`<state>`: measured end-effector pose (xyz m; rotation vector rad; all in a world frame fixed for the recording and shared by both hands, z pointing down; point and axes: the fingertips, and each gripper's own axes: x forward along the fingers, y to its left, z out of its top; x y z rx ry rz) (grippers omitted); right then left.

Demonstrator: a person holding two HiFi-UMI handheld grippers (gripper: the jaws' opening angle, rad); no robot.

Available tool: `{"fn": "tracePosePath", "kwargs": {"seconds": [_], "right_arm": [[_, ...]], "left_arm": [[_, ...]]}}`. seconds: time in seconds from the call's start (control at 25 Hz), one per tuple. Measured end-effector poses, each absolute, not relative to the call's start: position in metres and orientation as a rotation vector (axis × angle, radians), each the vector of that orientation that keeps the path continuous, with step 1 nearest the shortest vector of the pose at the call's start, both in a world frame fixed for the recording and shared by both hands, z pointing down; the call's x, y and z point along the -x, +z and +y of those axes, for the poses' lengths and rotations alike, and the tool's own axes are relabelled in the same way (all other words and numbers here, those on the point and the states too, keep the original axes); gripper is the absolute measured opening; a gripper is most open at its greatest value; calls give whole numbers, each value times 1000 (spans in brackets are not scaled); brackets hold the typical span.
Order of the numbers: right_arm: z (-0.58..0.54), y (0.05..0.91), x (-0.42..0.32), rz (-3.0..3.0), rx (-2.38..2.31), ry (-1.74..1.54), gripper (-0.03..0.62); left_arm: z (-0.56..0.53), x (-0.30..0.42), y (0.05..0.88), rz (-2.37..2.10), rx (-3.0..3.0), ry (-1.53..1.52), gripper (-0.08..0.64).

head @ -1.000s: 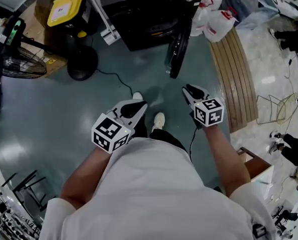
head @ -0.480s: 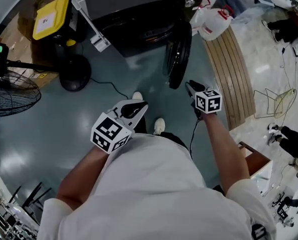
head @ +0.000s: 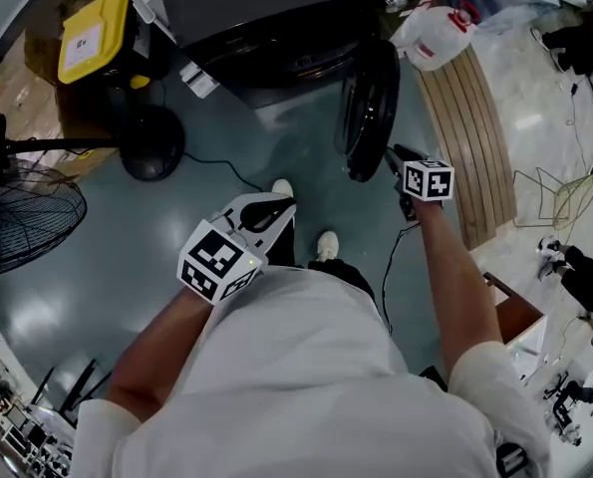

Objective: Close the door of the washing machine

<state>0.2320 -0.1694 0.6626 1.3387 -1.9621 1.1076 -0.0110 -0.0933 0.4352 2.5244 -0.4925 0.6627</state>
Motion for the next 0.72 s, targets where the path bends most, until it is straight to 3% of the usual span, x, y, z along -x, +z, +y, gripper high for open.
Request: {"fn": "tracePosePath", "kwargs": {"seconds": [0.72], "right_arm": [[-184,689,-229,-1903,-1346,1240,101]], "left_arm": [[-113,7,447,-440,-2490,675,18]]}}
